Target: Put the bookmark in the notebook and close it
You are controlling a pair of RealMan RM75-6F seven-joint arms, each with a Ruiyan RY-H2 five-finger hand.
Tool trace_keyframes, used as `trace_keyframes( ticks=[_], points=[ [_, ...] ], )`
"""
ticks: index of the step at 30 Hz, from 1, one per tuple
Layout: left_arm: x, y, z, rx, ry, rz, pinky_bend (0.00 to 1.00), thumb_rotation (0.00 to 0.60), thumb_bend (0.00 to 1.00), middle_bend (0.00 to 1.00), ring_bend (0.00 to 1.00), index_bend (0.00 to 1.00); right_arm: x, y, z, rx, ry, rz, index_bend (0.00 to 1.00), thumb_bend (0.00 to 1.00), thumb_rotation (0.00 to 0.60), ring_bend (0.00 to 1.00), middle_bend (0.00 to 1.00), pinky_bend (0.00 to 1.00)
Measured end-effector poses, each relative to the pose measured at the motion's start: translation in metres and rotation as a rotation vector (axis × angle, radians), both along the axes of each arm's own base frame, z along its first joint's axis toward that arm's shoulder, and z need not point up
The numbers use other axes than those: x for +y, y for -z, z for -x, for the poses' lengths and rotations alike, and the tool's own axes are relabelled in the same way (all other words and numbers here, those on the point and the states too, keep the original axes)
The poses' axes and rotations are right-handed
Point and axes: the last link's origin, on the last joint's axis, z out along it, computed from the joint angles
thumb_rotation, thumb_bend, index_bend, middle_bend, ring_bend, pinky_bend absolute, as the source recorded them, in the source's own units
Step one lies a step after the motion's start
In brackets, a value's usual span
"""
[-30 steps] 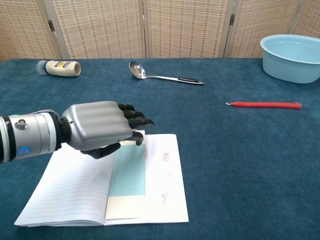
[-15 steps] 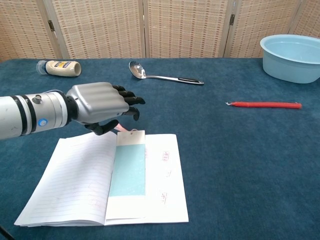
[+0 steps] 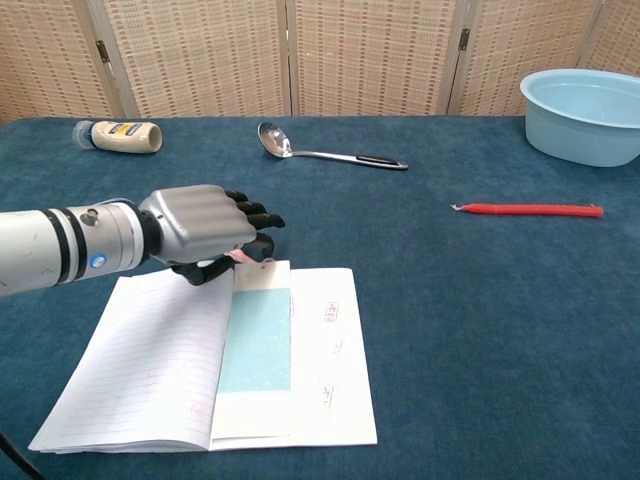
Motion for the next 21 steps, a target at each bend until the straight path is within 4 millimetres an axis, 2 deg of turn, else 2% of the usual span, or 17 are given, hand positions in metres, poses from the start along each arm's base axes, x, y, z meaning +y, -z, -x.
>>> trace_keyframes(
  ticks=[21],
  points=[
    [-0.0102, 0.0, -0.0015, 0.007, 0.002, 0.016, 0.13, 0.599, 0.72, 0.0, 0.0, 0.22, 0.0007, -0.0011, 0.0019, -0.002, 0.003, 0.003, 0.08, 0.21, 0.6, 0.08, 0.14, 0.11]
  ],
)
